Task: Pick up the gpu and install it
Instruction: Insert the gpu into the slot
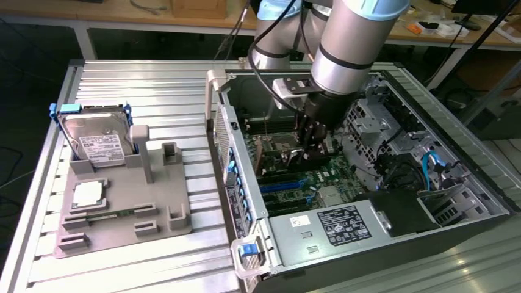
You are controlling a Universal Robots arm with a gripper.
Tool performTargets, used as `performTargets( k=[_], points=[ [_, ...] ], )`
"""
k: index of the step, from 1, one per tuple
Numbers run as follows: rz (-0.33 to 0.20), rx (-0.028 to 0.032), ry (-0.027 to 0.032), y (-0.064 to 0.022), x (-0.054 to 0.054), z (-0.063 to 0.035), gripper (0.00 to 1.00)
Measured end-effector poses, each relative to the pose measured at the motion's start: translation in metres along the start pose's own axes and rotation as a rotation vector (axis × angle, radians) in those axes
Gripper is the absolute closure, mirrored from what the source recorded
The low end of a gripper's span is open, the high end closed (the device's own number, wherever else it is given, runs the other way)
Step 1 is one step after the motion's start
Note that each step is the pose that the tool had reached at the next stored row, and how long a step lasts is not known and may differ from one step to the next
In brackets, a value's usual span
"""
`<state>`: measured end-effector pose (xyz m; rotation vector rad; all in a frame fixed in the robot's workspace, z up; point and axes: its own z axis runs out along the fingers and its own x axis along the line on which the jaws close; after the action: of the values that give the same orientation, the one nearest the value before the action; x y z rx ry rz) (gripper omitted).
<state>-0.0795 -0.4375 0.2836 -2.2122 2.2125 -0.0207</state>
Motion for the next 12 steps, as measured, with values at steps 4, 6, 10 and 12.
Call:
performTargets(
  k=[4,6,10,12],
  points=[
    [0.000,-0.0001,0.0001,0.0004,0.0050,0.0021,0.73],
    [0.000,0.0000,0.0001,0.0011,0.0076,0.0025,0.73],
    [0.000,-0.0001,0.0002,0.0076,0.0100,0.0036,0.73],
    [0.000,0.0000,0.0000,0.0097,0.0107,0.0053,0.73]
  ],
)
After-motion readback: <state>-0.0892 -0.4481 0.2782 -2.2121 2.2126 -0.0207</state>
